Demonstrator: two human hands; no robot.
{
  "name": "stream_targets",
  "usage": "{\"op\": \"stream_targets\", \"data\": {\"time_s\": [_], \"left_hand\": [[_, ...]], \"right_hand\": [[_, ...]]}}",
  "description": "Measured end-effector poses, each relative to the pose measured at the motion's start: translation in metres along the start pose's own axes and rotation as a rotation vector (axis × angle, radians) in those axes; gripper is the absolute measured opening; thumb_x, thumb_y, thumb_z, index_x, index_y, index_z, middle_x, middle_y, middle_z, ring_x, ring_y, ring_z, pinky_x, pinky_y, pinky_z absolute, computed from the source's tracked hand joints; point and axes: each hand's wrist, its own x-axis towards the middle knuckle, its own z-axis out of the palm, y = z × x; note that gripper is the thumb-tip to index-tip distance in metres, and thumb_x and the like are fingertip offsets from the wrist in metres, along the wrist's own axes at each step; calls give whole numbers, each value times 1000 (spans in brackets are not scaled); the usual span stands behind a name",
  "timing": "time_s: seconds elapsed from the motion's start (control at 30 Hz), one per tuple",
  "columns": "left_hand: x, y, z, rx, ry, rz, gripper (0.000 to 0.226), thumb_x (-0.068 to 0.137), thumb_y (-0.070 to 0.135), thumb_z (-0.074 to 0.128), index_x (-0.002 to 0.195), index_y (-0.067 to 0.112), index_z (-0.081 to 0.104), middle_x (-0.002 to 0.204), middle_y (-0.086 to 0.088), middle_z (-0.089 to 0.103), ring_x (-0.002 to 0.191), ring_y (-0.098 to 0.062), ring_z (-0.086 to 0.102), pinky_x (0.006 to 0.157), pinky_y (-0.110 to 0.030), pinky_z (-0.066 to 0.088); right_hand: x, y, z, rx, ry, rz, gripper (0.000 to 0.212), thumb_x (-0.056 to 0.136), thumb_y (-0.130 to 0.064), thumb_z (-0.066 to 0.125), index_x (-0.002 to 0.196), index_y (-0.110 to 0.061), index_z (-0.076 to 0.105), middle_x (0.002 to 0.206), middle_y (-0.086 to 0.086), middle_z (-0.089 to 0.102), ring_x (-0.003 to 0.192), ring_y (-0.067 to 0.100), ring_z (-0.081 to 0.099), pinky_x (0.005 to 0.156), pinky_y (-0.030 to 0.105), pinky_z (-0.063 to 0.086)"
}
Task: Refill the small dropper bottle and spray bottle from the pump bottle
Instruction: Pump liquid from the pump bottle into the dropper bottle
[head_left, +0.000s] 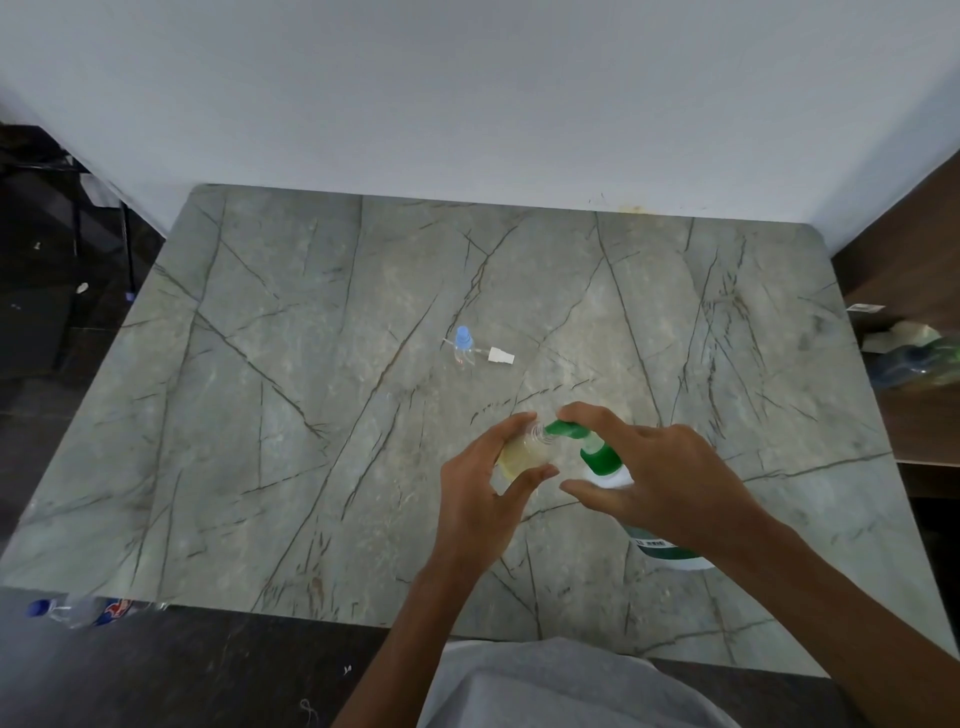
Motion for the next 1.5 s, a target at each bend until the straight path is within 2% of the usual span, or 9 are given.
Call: {"op": "stream_targets", "data": {"time_s": [0.13, 0.27, 0.37, 0.57, 0.87, 1.07, 1.2, 1.33, 1.5], "left_hand": [[1, 2, 0, 1, 0, 11, 49, 79, 42, 73, 124, 33, 56, 116, 10, 67, 102, -5, 65, 82, -24, 57], [0, 4, 1, 14, -11, 16, 50, 78, 34, 76, 123, 34, 55, 117, 16, 63, 103, -1, 64, 85, -19, 55], [-1, 3, 2, 20, -25, 18, 51, 79, 31, 77, 124, 34, 54, 118, 17, 62, 103, 0, 63, 85, -18, 54], [0, 6, 1, 1, -4, -4, 49, 78, 44, 71, 123, 36, 54, 116, 18, 62, 102, -1, 64, 84, -20, 56], [1, 6, 1, -1, 3, 0, 49, 79, 39, 75, 123, 35, 55, 118, 13, 66, 103, -4, 64, 84, -26, 57], [-3, 4, 2, 10, -8, 30, 50, 79, 31, 77, 124, 32, 56, 119, 13, 64, 105, -1, 63, 86, -23, 56], [-3, 4, 2, 1, -10, 6, 50, 79, 34, 76, 124, 34, 55, 118, 11, 67, 104, -3, 64, 85, -28, 57], [-3, 2, 0, 4, 0, 1, 50, 79, 39, 75, 124, 34, 55, 116, 9, 68, 102, -6, 66, 82, -29, 58], [-3, 3, 0, 9, 1, -3, 50, 78, 40, 74, 123, 35, 55, 117, 9, 68, 102, -5, 65, 83, -25, 57]], "right_hand": [[0, 0, 1, 29, 14, 14, 68, 74, -57, 65, 128, -37, 29, 83, -4, 71, 55, 8, 59, 57, 18, 49], [0, 0, 1, 30, 69, 7, 59, 74, -63, 52, 123, -34, 37, 78, -4, 71, 54, 9, 62, 53, 20, 53], [0, -1, 0, 43, 111, -13, 54, 73, -60, 56, 117, -30, 43, 77, -5, 71, 55, 8, 63, 53, 19, 51], [-2, -2, -2, -10, 52, 5, 65, 75, -61, 60, 128, -34, 33, 79, -6, 71, 54, 9, 62, 55, 23, 53], [-1, -3, -3, 33, 36, 32, 64, 73, -61, 57, 127, -37, 33, 79, -5, 71, 54, 1, 48, 59, 17, 46], [-2, 1, -1, 65, 66, 12, 57, 74, -64, 51, 119, -30, 46, 81, -3, 72, 58, 10, 64, 56, 22, 53], [-2, 1, -2, 36, 41, -10, 59, 76, -67, 47, 123, -35, 36, 81, -3, 71, 57, 11, 63, 56, 23, 55], [-3, 0, -2, 22, -50, 22, 69, 77, -63, 56, 130, -42, 19, 96, -4, 71, 69, 13, 66, 68, 24, 54], [-5, -1, 0, 38, -35, 35, 68, 77, -63, 57, 130, -43, 19, 97, -4, 71, 69, 13, 66, 68, 24, 54]]}}
